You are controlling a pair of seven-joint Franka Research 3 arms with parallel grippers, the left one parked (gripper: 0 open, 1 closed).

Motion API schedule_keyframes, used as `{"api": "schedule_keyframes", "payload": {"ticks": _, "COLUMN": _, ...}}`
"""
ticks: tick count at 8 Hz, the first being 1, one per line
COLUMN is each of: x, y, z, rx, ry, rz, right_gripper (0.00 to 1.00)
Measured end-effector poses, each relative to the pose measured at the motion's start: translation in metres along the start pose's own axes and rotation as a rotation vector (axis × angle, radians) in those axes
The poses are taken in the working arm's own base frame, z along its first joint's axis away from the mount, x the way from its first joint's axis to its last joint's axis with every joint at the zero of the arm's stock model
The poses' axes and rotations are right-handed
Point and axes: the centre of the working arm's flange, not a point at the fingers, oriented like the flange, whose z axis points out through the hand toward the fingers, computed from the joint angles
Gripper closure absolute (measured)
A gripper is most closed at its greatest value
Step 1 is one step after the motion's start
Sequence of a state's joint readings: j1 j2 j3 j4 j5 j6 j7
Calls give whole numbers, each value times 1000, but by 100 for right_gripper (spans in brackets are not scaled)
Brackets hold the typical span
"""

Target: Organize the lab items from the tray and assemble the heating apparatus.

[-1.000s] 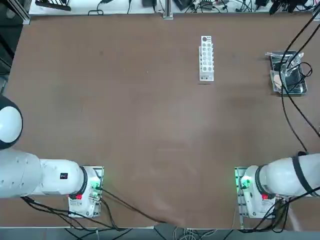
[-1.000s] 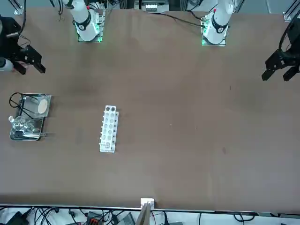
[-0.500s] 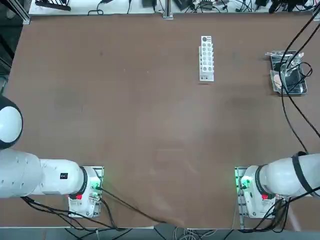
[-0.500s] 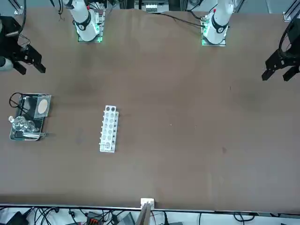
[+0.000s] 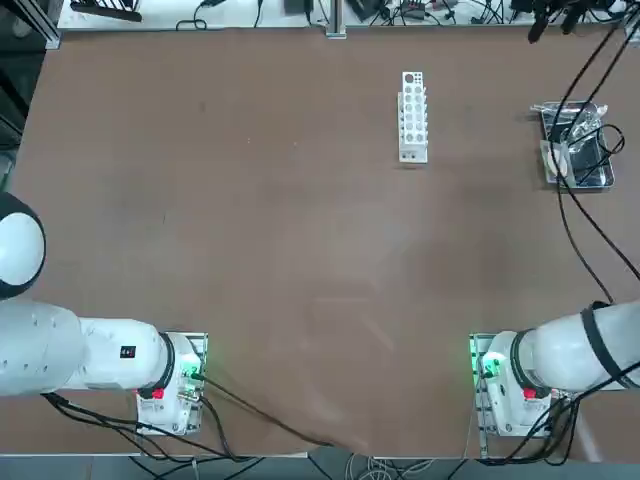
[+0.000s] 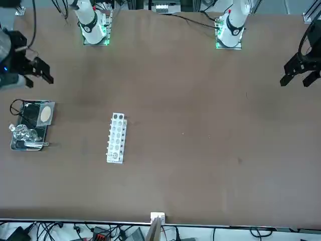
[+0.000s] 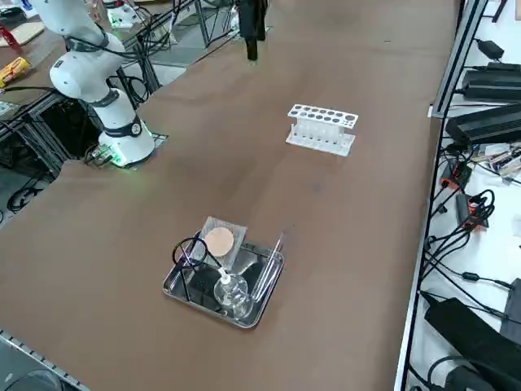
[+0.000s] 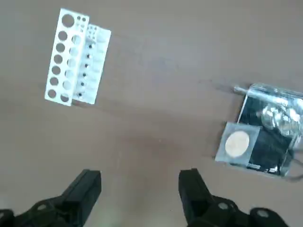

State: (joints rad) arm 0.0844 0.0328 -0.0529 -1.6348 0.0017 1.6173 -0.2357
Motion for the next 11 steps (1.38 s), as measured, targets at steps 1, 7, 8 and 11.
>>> {"api": "schedule_keyframes", "payload": {"ticks": 1, "x": 12, "y": 9, "z": 19, "rx": 0, "ry": -8, "rz": -90, "right_gripper": 0}}
{"api": "schedule_keyframes", "payload": {"ticks": 7, "x": 51, "y": 122, "z": 142, "rx": -8, "ry": -3, "rz": -689, "right_gripper": 0}}
{"api": "schedule_keyframes", "payload": {"ticks": 8, "x": 57, "y": 135, "z": 160, "rx": -22, "ry": 9, "rz": -782, "right_gripper": 0}}
{"api": "schedule_keyframes", "payload": {"ticks": 11, "x": 72, "y": 160, "z": 216, "rx": -28, "ry": 82, "rz": -981, "right_gripper": 0}}
